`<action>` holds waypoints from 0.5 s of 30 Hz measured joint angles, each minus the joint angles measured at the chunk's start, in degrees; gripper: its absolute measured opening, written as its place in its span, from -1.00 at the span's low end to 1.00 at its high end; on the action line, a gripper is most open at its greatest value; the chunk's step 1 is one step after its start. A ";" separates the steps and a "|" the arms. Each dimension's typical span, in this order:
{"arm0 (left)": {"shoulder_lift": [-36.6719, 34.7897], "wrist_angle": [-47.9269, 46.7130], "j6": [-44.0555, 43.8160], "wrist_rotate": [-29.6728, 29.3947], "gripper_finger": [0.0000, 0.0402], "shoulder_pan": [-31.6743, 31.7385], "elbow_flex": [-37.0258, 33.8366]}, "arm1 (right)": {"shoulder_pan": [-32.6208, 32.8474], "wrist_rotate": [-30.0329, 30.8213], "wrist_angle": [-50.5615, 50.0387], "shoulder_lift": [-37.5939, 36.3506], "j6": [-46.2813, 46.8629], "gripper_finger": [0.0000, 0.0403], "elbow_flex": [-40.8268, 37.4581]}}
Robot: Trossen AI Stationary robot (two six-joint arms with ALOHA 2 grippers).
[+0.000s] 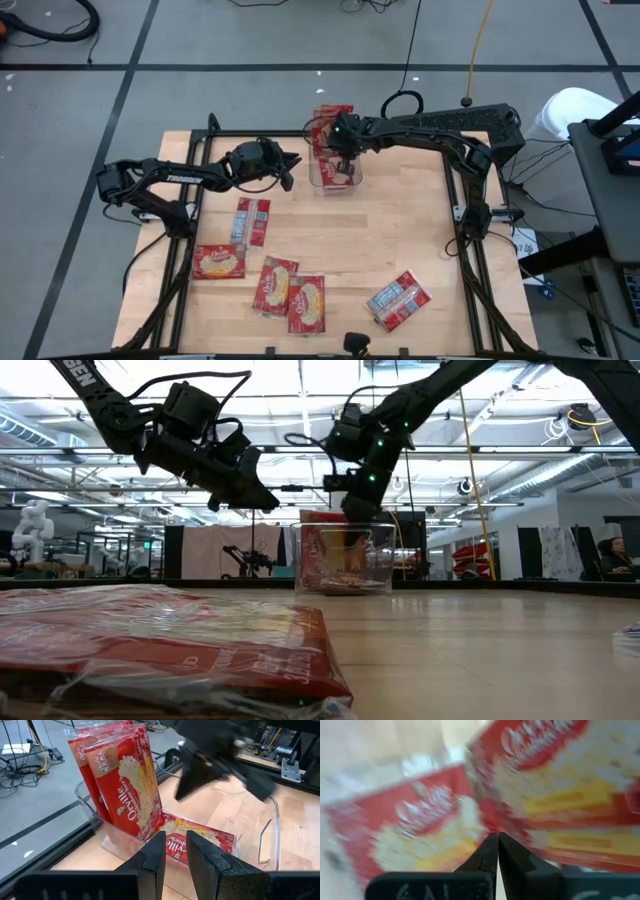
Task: Sort popcorn bags into baskets
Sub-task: Adjust the red popcorn pack in the transparent bin
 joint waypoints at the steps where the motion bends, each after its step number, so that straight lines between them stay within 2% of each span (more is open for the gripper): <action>1: 0.00 -0.04 -0.23 -0.01 -0.60 -0.12 0.00 | 0.78 -0.21 0.02 -0.03 1.76 -0.93 0.00; 4: 0.00 -0.13 -0.51 0.33 -0.60 -1.33 0.00 | 2.68 -0.26 -0.01 -1.41 6.61 -0.89 -0.02; 9: 0.00 -0.41 -0.49 1.05 -0.60 -5.19 0.00 | 5.49 0.02 0.07 -8.03 10.59 -0.84 -0.68; 12: 0.00 -0.78 -0.65 1.02 -0.60 -7.81 0.00 | 7.97 -0.10 2.10 -13.21 12.86 -0.81 -4.53; 15: 0.00 -1.45 -1.21 -0.88 -0.60 -10.47 0.00 | 10.52 -0.19 7.79 -18.88 16.37 -0.81 -12.12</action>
